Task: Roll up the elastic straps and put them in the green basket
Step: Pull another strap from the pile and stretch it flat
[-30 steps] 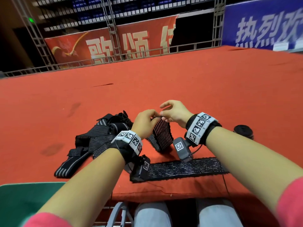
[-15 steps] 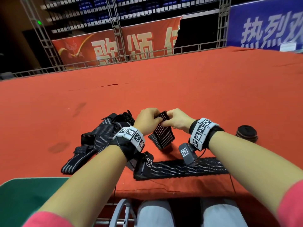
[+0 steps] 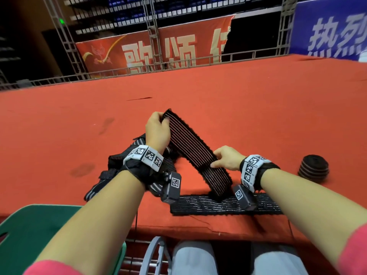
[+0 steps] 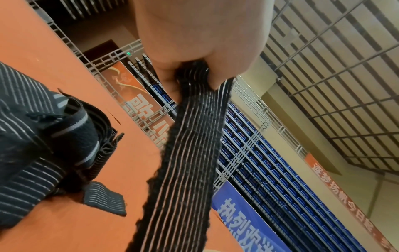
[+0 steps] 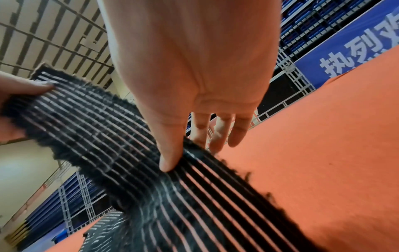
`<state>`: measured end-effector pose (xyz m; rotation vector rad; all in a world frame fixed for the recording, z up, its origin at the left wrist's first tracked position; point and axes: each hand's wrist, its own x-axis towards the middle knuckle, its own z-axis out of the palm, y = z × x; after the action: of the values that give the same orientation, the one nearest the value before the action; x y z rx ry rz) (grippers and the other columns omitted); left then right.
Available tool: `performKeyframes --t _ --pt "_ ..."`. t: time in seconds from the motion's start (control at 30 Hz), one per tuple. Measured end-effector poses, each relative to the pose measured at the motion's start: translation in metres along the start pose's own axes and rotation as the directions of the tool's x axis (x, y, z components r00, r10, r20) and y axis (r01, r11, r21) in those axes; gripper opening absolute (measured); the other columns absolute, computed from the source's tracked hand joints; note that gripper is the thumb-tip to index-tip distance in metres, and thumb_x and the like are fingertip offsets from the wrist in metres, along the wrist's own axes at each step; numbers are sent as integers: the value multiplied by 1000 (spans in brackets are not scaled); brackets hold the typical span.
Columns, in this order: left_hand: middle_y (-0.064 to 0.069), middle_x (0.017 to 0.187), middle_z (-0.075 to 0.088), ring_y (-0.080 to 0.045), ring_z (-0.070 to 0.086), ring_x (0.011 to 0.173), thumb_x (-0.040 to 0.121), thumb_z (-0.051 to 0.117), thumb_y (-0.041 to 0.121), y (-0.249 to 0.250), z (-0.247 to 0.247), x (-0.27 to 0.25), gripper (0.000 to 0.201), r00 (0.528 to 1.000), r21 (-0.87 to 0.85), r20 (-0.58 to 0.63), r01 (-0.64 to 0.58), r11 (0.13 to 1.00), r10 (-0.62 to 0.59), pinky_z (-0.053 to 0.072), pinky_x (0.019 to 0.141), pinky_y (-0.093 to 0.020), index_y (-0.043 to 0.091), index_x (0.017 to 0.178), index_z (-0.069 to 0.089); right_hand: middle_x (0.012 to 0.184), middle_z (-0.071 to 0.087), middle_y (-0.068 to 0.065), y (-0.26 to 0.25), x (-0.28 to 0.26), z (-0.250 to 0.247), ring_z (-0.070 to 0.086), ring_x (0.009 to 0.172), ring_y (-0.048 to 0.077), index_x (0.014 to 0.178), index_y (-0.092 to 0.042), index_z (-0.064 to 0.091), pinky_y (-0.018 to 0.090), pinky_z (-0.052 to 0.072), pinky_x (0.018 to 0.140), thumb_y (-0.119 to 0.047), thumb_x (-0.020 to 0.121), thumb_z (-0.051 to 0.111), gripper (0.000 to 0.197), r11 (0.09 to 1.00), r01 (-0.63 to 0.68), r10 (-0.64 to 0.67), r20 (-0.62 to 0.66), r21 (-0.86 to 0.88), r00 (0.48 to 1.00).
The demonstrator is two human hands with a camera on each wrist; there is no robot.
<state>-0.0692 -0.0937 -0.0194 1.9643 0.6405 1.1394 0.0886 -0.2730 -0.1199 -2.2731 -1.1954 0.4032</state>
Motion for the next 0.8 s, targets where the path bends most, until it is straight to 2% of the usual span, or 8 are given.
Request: performKeyframes --t 0.1,0.17,0.3,0.47,0.6,0.7,0.77,0.8 --pt "-2 92 63 -23 61 86 99 51 15 -8 -9 6 8 996 -22 -74 48 999 -49 48 73 -34 14 95 58 84 66 -3 6 2 2 62 80 18 84 -19 58 34 51 76 -15 81 74 17 1000 13 -12 12 -25 1000" --pt "-1 92 61 -19 56 83 100 50 16 -13 -13 9 7 989 -20 -128 73 997 -75 41 66 -28 14 96 56 79 60 -6 13 2 5 57 75 15 81 -23 53 30 47 71 -7 79 74 27 998 0 1 17 -56 1000" --pt "-3 97 60 -19 55 87 101 49 16 -24 -19 13 7 976 -28 -185 111 993 -114 38 73 -26 12 100 56 80 58 -6 35 1 11 57 70 12 93 -24 66 27 46 64 4 74 73 35 999 -36 38 97 -27 995" --pt "-4 102 60 -20 56 91 101 48 16 -30 -19 14 12 974 -43 -177 137 990 -142 43 79 -31 10 107 57 78 62 -6 50 -7 15 56 70 7 96 -22 72 22 47 70 -6 81 76 22 995 -98 101 242 -22 965" --pt "1 93 60 -18 57 86 101 48 16 -35 -14 9 7 982 -47 -125 134 990 -138 47 79 -34 13 101 55 99 65 3 52 1 33 60 75 13 120 -20 59 22 49 62 -12 81 78 44 984 -177 176 211 -15 962" --pt "7 86 56 -11 54 78 102 47 16 -39 -13 5 8 985 -41 -107 131 991 -135 42 72 -29 13 101 54 110 64 3 51 9 46 65 88 20 135 -20 51 31 55 78 -17 80 79 62 972 -228 235 179 -59 955" --pt "8 86 56 -8 53 76 102 47 16 -42 -14 4 8 985 -28 -100 136 990 -138 40 71 -28 13 100 54 108 68 3 52 14 53 65 95 20 128 -17 59 30 53 87 -16 80 80 53 971 -216 235 229 -104 945" --pt "8 86 56 -7 53 75 102 47 16 -45 -14 4 8 984 -25 -100 144 989 -146 41 71 -28 14 100 54 102 69 3 53 16 55 65 92 20 117 -15 65 29 51 85 -15 80 80 40 971 -213 234 240 -111 942"
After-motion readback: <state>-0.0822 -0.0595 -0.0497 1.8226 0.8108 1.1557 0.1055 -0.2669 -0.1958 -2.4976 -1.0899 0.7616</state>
